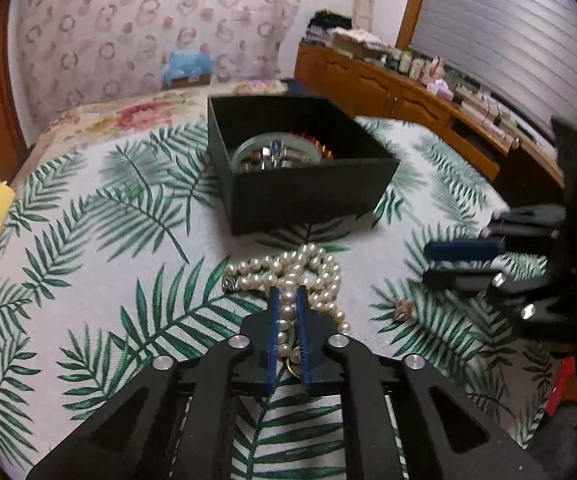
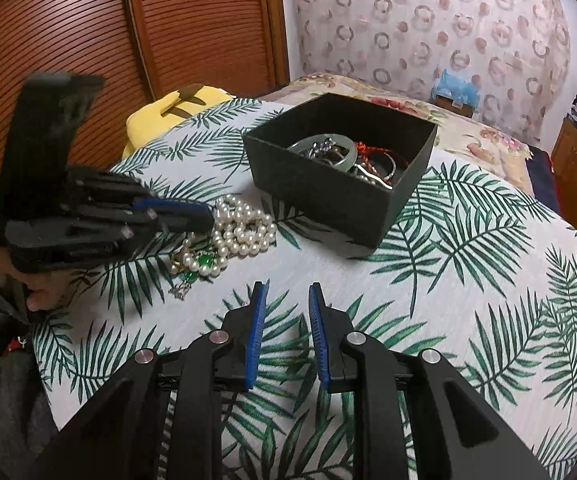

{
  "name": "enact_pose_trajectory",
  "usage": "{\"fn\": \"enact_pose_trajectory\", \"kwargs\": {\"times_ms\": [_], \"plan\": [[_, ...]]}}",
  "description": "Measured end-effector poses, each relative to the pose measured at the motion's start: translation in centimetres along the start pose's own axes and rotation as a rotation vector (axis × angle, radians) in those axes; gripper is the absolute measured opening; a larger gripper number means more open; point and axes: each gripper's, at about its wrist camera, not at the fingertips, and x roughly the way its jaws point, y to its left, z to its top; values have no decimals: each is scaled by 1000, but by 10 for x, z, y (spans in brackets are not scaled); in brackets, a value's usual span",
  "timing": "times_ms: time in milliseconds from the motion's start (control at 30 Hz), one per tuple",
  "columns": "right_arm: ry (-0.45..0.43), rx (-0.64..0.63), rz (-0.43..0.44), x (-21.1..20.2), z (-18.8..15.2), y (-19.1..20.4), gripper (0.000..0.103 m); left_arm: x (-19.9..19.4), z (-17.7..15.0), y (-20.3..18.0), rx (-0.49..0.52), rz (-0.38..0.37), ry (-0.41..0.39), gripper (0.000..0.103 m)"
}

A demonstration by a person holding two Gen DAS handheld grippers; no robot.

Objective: Organize jewelry

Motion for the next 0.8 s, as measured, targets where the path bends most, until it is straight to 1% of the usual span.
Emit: {"fn": "enact_pose_trajectory", "kwargs": {"times_ms": [200,433,533,667,800], "plan": [[-8,-4,5,-4,-6,11,24,-37,17,-7,-6,14,-117,7],[-19,-9,17,-3,-5,23,24,-75,42,-16,32,54,-230,7],[-27,-19,27,-3,-2,29,24,-88,52,-15,31,76,-268,7],[-32,-27,58,4,7,36,24,-104,56,-9,18,106,-307,7],[-6,-31,86,21,15,44,24,-119,55,-1,0,136,-334,7]]}}
